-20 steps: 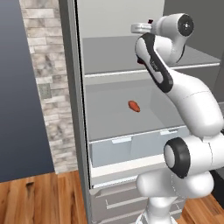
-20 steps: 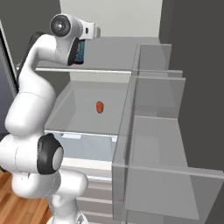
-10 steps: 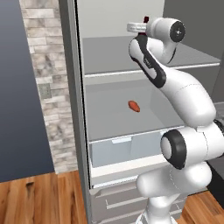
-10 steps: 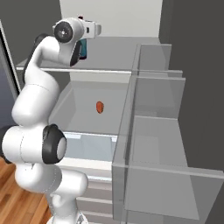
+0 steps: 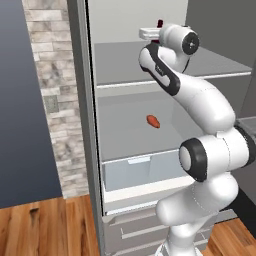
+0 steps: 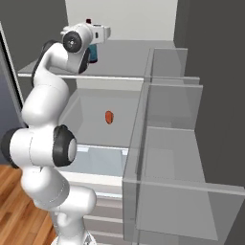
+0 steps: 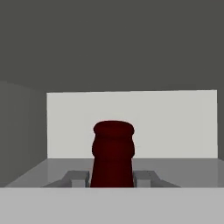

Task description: Place the beer on the top shelf of the fridge to keep it out of children's reach, and place the sweet potato and lime on lower shelves for easy access.

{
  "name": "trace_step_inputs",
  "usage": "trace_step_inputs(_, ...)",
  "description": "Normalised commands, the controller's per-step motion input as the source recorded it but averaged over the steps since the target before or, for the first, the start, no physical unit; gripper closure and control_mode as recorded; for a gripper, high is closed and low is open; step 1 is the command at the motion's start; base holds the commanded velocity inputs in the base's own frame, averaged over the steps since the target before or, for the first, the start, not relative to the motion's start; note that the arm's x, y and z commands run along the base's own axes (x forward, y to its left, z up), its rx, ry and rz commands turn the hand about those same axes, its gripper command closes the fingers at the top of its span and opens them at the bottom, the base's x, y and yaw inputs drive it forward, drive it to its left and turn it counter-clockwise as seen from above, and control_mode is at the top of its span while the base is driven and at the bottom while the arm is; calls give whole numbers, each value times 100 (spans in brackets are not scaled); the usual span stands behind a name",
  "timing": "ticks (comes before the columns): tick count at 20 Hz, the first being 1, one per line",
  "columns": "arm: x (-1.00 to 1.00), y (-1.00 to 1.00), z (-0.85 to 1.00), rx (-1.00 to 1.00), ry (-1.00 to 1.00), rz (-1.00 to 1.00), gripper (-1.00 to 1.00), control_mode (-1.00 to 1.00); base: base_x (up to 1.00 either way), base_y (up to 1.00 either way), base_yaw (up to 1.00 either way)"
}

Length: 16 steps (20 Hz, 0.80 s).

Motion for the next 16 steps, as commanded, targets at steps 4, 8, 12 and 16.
trace_step_inputs(4,22,3,0,-5,0,0,-100,-100,0,0,0)
trace_step_inputs(8,6,6,1,-9,1,0,-100,-100,0,0,0)
trace_step_inputs(12,0,1,8,-10,2,0,-100,-100,0,0,0)
trace_step_inputs(16,0,0,14,-9,1,0,-100,-100,0,0,0)
